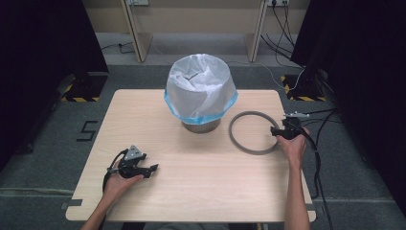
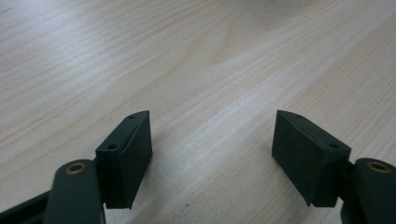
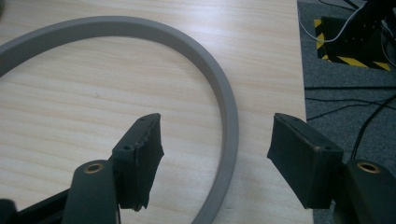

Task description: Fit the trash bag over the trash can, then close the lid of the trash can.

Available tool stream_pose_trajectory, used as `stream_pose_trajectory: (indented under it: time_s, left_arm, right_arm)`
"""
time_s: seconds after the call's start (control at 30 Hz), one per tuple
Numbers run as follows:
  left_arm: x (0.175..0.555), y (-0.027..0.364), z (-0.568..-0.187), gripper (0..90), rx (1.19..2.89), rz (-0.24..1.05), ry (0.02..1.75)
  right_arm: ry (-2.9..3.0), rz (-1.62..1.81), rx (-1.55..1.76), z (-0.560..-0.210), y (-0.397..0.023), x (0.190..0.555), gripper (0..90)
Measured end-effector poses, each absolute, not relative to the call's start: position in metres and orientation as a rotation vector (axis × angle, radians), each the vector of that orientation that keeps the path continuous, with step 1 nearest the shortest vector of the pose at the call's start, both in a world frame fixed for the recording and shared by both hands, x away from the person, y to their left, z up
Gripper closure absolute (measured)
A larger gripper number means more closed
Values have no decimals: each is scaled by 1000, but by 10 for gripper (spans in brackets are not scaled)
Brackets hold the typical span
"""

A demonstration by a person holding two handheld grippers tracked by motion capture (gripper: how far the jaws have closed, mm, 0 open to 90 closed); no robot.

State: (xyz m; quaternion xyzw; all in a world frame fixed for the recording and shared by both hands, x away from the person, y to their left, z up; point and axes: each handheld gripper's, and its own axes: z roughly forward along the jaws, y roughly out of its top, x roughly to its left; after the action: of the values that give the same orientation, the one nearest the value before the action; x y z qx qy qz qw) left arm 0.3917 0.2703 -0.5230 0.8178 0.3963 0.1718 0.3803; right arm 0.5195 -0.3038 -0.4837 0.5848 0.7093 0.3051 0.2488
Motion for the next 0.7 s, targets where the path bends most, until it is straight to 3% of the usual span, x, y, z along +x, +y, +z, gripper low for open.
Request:
stream_pose_trajectory:
  time_s: [0.43,0.7]
  left_arm:
    - [392,270,-523,279,2088,439,1012]
    - [392,270,-523,279,2088,439,1012]
  right_arm:
    - [1904,797,1614,-486,-312,519,347]
    - [1911,751,1648,-495,-320,521,395]
